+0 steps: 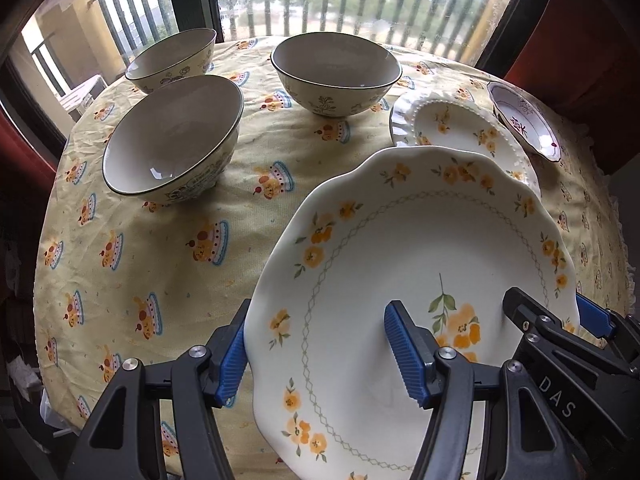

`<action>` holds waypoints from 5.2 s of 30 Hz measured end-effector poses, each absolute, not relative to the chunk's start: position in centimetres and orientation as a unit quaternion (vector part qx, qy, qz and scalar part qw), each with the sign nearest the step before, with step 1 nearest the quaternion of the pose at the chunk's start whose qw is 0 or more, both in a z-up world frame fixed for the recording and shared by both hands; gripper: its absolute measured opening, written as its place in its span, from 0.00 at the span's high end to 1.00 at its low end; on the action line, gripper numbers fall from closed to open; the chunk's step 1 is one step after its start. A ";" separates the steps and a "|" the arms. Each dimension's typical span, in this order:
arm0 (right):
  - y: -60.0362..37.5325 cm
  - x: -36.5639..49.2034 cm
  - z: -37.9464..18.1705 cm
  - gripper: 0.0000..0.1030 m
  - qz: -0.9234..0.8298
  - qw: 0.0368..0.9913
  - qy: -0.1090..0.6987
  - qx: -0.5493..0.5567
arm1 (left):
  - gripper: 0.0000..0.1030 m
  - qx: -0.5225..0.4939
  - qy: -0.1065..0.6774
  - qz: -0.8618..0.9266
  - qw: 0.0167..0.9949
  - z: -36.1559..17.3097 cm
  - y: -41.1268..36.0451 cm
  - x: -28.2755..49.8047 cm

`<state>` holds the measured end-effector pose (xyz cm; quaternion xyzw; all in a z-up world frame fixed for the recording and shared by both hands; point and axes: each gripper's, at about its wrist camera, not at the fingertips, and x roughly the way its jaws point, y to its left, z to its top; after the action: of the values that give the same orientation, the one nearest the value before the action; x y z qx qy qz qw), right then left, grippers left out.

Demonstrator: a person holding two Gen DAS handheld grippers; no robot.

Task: Organize plates and bowls
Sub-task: 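Lift the flat plate with both grippers and carry it beside the beaded plate, then lower the flat plate onto the cloth and open both grippers, then move both grippers to the beaded yellow-flower plate and grasp its rim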

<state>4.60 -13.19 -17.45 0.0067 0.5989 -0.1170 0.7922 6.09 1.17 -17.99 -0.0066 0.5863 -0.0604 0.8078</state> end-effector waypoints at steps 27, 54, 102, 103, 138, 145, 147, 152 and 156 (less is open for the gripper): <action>-31.3 4.7 -16.3 0.34 -0.093 0.800 0.593 0.000 | 0.37 -0.019 0.573 -0.032 0.819 -17.1 -16.4 5.5; -43.5 5.3 -21.8 0.37 -0.120 0.783 0.610 0.005 | 0.39 0.011 0.583 -0.055 0.810 -21.6 -28.3 5.7; -36.7 6.3 -12.9 0.26 -0.079 0.843 0.528 0.063 | 0.09 0.025 0.525 -0.045 0.849 -13.6 -18.0 8.5; -36.1 6.4 -12.6 0.26 -0.079 0.845 0.525 0.065 | 0.09 0.025 0.522 -0.044 0.851 -13.3 -17.4 8.6; -25.6 16.3 -15.0 0.26 -0.055 0.852 0.514 0.090 | 0.10 0.002 0.511 -0.011 0.859 -16.9 -9.5 17.6; -25.9 19.0 -18.3 0.26 -0.032 0.845 0.531 0.053 | 0.12 0.005 0.530 0.016 0.848 -20.0 -10.5 18.7; -26.1 19.4 -19.2 0.26 -0.029 0.840 0.539 0.051 | 0.12 0.000 0.539 0.021 0.842 -20.8 -10.6 19.0; -26.6 20.4 -21.3 0.26 -0.030 0.828 0.559 0.035 | 0.13 0.006 0.555 0.026 0.832 -22.7 -11.3 19.7; -27.2 21.1 -22.5 0.26 -0.024 0.820 0.570 0.038 | 0.13 0.007 0.564 0.033 0.825 -23.6 -11.7 20.0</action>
<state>21.08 -27.23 -22.51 0.0378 0.5702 -0.0237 0.8203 20.01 -11.66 -23.57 0.0066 0.5640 0.0325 0.8251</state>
